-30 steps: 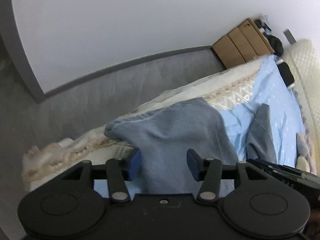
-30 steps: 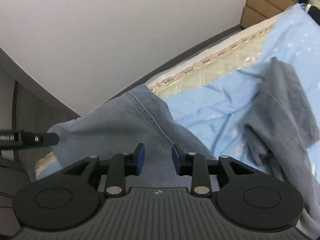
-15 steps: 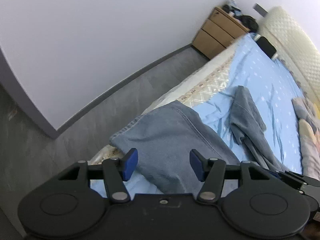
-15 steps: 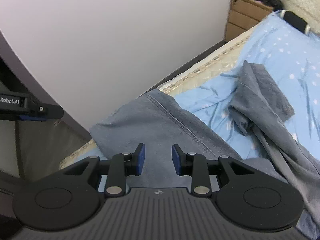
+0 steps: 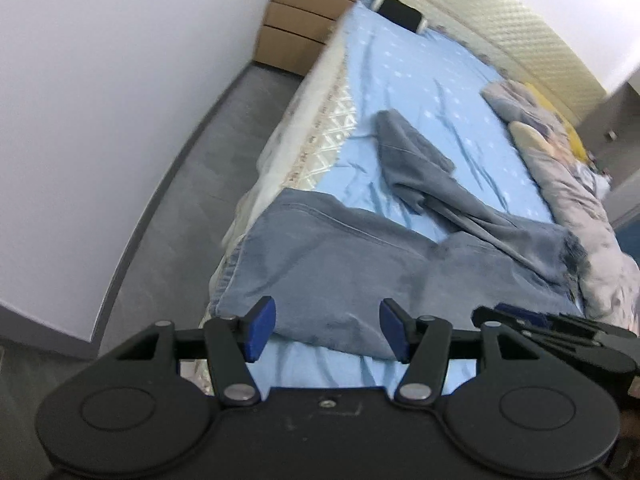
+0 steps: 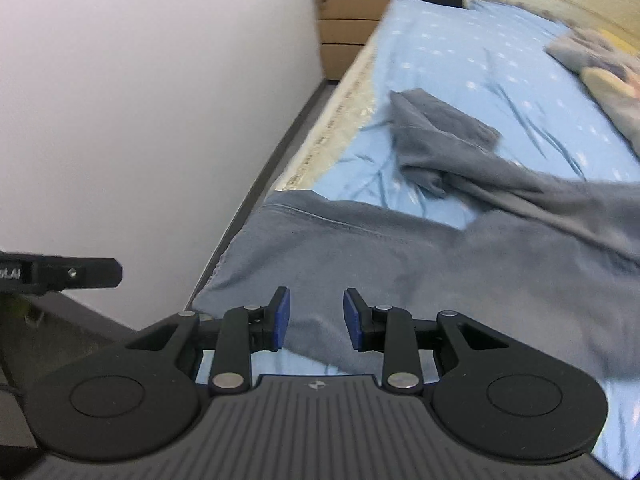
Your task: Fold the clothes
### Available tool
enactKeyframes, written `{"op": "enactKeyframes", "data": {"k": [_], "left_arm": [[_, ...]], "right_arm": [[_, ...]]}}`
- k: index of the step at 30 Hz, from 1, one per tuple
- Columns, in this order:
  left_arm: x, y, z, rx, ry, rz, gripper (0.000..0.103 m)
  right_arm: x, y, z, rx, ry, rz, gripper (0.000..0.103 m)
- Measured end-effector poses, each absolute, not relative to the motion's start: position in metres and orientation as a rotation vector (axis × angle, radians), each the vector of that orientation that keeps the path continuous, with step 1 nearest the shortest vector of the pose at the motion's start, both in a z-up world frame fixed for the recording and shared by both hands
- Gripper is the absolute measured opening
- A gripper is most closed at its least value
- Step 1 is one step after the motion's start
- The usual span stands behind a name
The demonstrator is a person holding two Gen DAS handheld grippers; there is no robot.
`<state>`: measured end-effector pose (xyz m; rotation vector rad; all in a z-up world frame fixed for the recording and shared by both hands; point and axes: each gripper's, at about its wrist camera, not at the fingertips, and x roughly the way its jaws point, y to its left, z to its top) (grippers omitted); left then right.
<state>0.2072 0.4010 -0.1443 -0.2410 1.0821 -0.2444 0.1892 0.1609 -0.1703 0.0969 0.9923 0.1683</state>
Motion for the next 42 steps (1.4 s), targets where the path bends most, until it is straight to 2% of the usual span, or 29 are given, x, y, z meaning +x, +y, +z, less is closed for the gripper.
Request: {"op": "enactKeyframes", "data": {"k": [13, 18, 23, 27, 31, 42], "left_arm": [[0.272, 0.422, -0.128, -0.209, 1.091, -0.353, 0.055], [0.325, 0.419, -0.135, -0.239, 1.189, -0.456, 0.054], [0.367, 0.397, -0.135, -0.032, 1.170, -0.712, 0.055], [0.392, 0.390, -0.139, 0.036, 1.206, -0.820, 0.055], [0.402, 0.376, -0.142, 0.108, 1.203, -0.903, 0.055], [0.459, 0.311, -0.168, 0.277, 1.226, -1.006, 0.054]], "right_arm": [[0.192, 0.161, -0.169, 0.241, 0.893, 0.011, 0.031], [0.194, 0.178, -0.175, 0.310, 0.889, -0.114, 0.031], [0.198, 0.205, -0.181, 0.406, 0.872, -0.295, 0.031], [0.195, 0.228, -0.182, 0.544, 0.860, -0.452, 0.031], [0.186, 0.248, -0.175, 0.559, 0.837, -0.523, 0.031], [0.207, 0.223, -0.180, 0.650, 0.751, -0.704, 0.031]]}}
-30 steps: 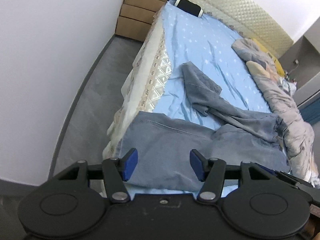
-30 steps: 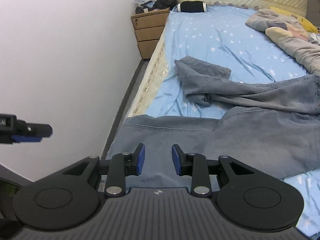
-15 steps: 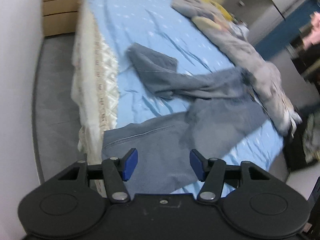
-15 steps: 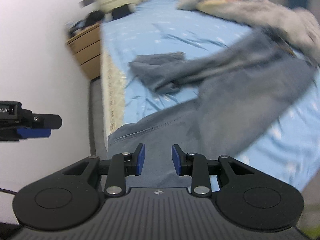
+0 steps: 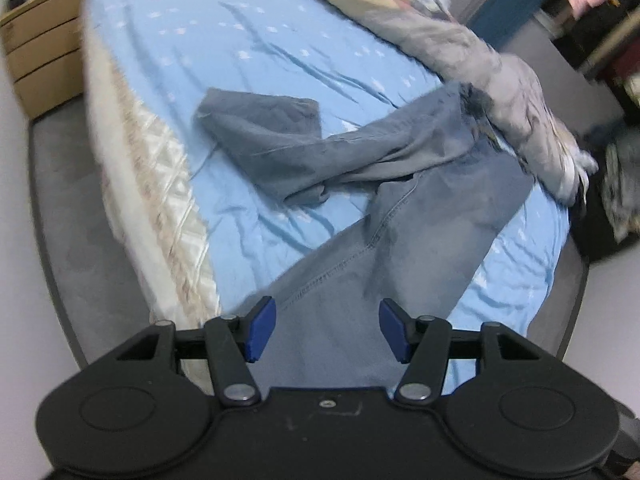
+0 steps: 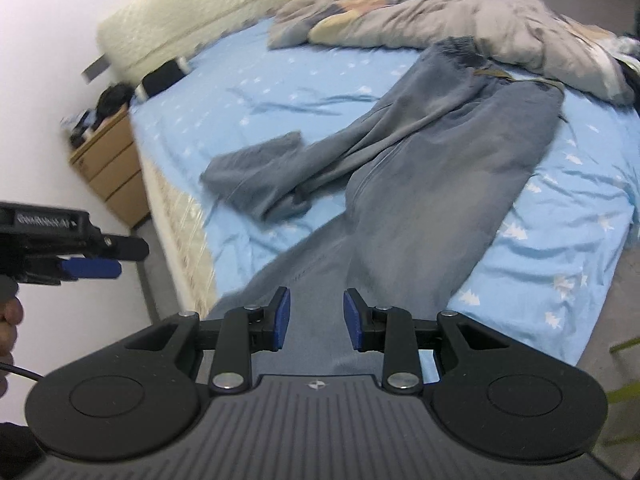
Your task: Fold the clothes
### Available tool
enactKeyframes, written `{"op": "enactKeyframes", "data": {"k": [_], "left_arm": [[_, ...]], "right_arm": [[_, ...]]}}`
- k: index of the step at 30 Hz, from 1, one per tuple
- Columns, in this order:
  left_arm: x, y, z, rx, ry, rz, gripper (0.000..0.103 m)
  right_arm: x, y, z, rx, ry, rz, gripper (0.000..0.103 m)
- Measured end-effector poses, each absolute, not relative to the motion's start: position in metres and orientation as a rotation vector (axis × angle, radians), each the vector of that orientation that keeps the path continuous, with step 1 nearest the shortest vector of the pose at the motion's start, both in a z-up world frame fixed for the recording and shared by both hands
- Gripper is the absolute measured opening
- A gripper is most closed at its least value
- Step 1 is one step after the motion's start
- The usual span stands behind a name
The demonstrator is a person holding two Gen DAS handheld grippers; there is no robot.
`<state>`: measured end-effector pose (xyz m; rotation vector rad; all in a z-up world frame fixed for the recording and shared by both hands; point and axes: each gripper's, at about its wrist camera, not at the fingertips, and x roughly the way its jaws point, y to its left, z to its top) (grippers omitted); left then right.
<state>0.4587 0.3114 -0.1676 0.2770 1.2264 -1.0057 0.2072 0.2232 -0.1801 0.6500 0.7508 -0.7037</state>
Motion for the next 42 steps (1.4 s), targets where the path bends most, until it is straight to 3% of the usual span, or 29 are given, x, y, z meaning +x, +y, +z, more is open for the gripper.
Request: {"op": "enactKeyframes", "data": {"k": [10, 21, 24, 33, 42], "left_arm": [[0.540, 0.223, -0.202, 0.592, 1.187, -1.259, 0.051], [0.573, 0.177, -0.216, 0.733, 1.156, -1.267, 0.055], [0.586, 0.158, -0.233, 0.801, 1.146, -1.298, 0.062], [0.646, 0.091, -0.299, 1.087, 1.117, -1.525, 0.062], [0.662, 0.082, -0.368, 1.451, 1.026, -1.763, 0.062]], "right_arm": [[0.281, 0.239, -0.196, 0.818, 0.746, -1.004, 0.031], [0.311, 0.233, -0.205, 0.897, 0.631, -1.102, 0.032], [0.322, 0.228, -0.206, 0.901, 0.629, -1.117, 0.032], [0.370, 0.221, -0.250, 1.095, 0.628, -1.362, 0.035], [0.439, 0.240, -0.279, 1.251, 0.660, -1.481, 0.036]]}}
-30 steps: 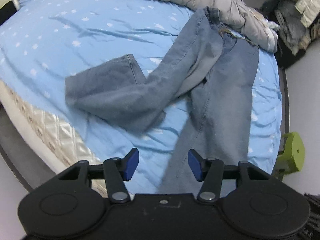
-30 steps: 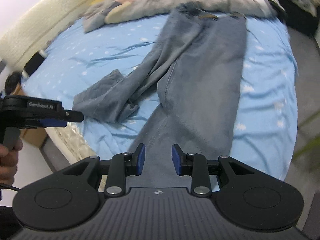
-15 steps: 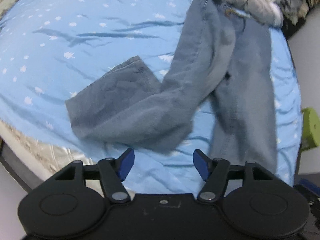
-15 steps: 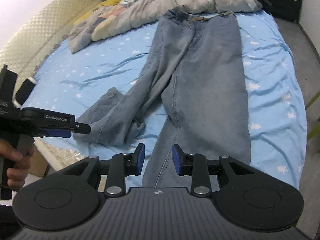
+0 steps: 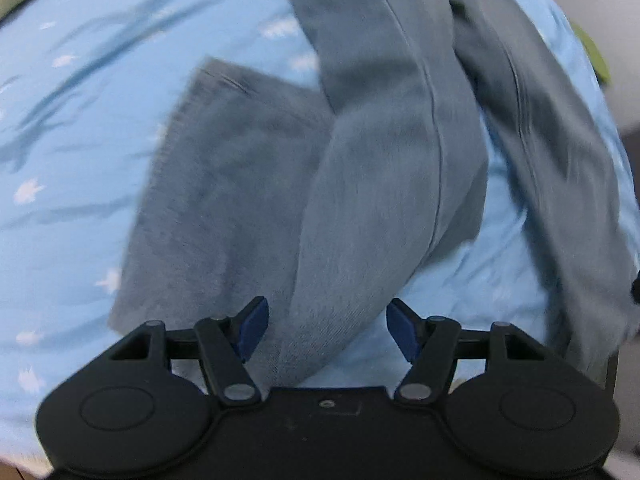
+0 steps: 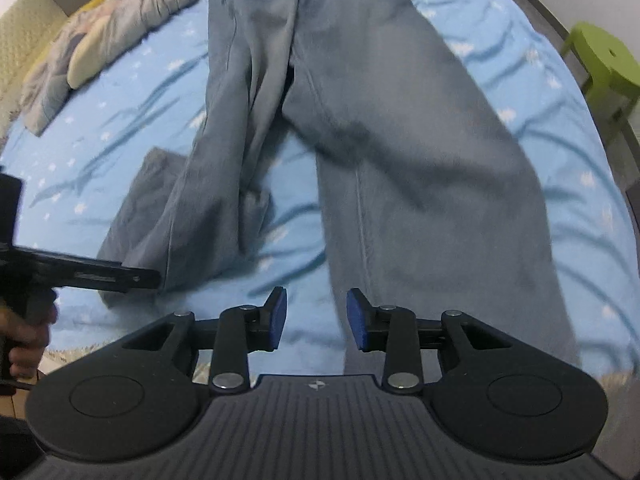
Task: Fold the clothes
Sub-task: 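Grasp a leg hem with the left gripper and lift it toward the waistband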
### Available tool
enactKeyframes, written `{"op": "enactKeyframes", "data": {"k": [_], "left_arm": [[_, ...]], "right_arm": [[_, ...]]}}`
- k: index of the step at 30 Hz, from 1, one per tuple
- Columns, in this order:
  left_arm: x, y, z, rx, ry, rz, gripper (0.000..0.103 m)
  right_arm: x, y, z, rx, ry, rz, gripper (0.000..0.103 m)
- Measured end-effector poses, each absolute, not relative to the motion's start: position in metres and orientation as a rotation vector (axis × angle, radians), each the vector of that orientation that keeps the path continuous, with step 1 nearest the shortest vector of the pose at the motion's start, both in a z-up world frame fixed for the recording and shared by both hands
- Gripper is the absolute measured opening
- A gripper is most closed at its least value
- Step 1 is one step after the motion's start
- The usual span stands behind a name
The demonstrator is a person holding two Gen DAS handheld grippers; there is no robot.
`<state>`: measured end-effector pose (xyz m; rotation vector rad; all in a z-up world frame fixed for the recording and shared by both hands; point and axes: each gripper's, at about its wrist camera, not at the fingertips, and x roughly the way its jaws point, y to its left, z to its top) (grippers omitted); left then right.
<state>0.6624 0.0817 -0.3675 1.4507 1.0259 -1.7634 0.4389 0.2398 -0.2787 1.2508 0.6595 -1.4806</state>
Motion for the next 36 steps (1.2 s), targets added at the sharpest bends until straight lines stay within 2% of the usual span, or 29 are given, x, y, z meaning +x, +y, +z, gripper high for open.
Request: {"op": "enactKeyframes", "data": {"k": [2, 4, 6, 8, 9, 17, 21, 24, 28, 31, 36], "left_arm": [[0.660, 0.085, -0.379, 1.499, 1.057, -1.810, 0.060], [0.657, 0.090, -0.380, 1.512, 1.031, -1.846, 0.049], [0.655, 0.094, -0.378, 1.506, 0.997, -1.882, 0.020], [0.657, 0.095, -0.365, 1.466, 1.019, -1.926, 0.009], [0.658, 0.095, -0.357, 1.447, 1.030, -1.939, 0.007], [0.675, 0.103, -0.236, 1.120, 1.234, -2.088, 0.003], [0.696, 0.097, -0.182, 0.848, 1.419, -2.110, 0.003], [0.727, 0.085, -0.166, 0.609, 1.573, -2.062, 0.003], [0.754, 0.070, -0.189, 0.604, 1.565, -1.946, 0.004], [0.768, 0.064, -0.227, 0.638, 1.589, -1.844, 0.004], [0.779, 0.058, -0.293, 0.767, 1.582, -1.757, 0.006]], "right_arm": [[0.444, 0.247, -0.281, 1.275, 0.667, -1.494, 0.036], [0.446, 0.253, -0.281, 1.290, 0.668, -1.510, 0.036], [0.447, 0.258, -0.279, 1.293, 0.656, -1.522, 0.036], [0.447, 0.260, -0.276, 1.284, 0.627, -1.523, 0.037], [0.447, 0.260, -0.274, 1.279, 0.612, -1.523, 0.037], [0.443, 0.255, -0.259, 1.190, 0.532, -1.455, 0.039], [0.437, 0.254, -0.255, 1.151, 0.522, -1.417, 0.040], [0.431, 0.250, -0.257, 1.137, 0.513, -1.383, 0.040], [0.435, 0.244, -0.273, 1.157, 0.503, -1.322, 0.042], [0.441, 0.237, -0.289, 1.176, 0.512, -1.268, 0.046], [0.469, 0.226, -0.322, 1.207, 0.603, -1.189, 0.048]]}}
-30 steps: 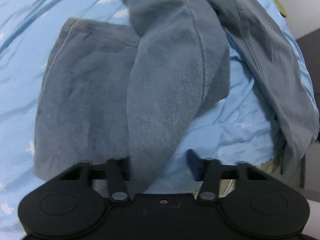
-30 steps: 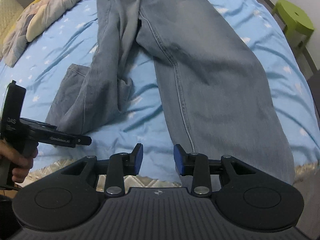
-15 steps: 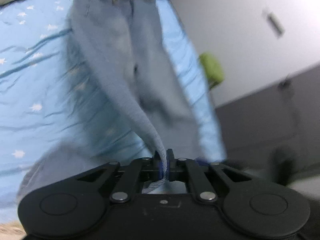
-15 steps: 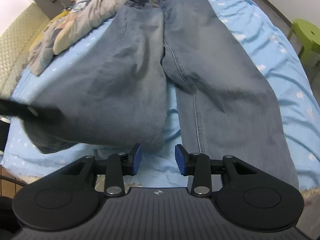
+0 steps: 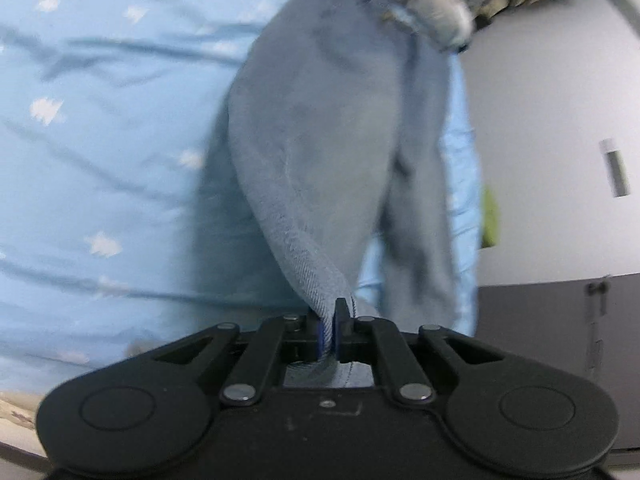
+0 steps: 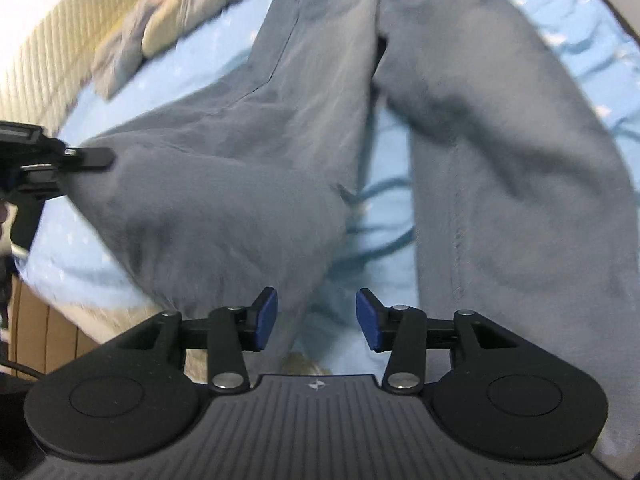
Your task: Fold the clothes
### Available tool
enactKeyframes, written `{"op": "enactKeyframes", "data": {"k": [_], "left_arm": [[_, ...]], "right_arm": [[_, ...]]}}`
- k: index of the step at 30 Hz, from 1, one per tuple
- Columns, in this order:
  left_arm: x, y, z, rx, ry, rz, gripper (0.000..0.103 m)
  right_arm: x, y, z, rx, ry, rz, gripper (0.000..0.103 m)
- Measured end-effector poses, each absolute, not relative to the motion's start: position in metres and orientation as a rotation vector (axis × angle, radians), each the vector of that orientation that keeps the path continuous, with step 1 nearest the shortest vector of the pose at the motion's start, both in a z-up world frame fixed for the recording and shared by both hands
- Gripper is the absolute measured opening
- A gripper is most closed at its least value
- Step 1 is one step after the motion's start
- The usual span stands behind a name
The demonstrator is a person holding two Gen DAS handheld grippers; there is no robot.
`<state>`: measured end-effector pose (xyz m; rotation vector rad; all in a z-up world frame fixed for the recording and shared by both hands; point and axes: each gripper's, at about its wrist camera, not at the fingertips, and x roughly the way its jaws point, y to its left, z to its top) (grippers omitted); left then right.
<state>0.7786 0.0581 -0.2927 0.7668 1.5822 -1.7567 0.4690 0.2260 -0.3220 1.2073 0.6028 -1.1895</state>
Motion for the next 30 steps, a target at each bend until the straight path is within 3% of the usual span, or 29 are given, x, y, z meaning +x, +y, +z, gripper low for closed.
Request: {"op": "enactKeyframes", "data": {"k": [4, 9, 11, 24, 25, 26, 29, 30], "left_arm": [[0.790, 0.051, -0.323, 0.854, 1.535, -1.744, 0.007], [0.810, 0.048, -0.344, 0.882, 1.561, -1.779, 0.041], [0.819, 0.051, -0.353, 0.903, 1.573, -1.783, 0.043], [0.852, 0.090, -0.362, 0.999, 1.667, -1.850, 0.055], [0.851, 0.092, -0.361, 1.021, 1.652, -1.860, 0.055], [0.849, 0.093, -0.358, 1.048, 1.631, -1.874, 0.055], [0.846, 0.101, -0.350, 1.120, 1.555, -1.932, 0.056], [0.846, 0.103, -0.350, 1.129, 1.557, -1.935, 0.057]], "right_arm": [[0.494, 0.221, -0.343, 1.226, 0.636, -1.174, 0.055], [0.511, 0.224, -0.359, 1.323, 0.622, -1.197, 0.056], [0.517, 0.230, -0.363, 1.350, 0.616, -1.196, 0.060], [0.550, 0.253, -0.410, 1.618, 0.601, -1.138, 0.059], [0.549, 0.254, -0.409, 1.621, 0.592, -1.142, 0.050], [0.547, 0.254, -0.406, 1.618, 0.580, -1.142, 0.033], [0.539, 0.261, -0.389, 1.587, 0.570, -1.150, 0.014], [0.536, 0.262, -0.381, 1.570, 0.572, -1.152, 0.014]]}}
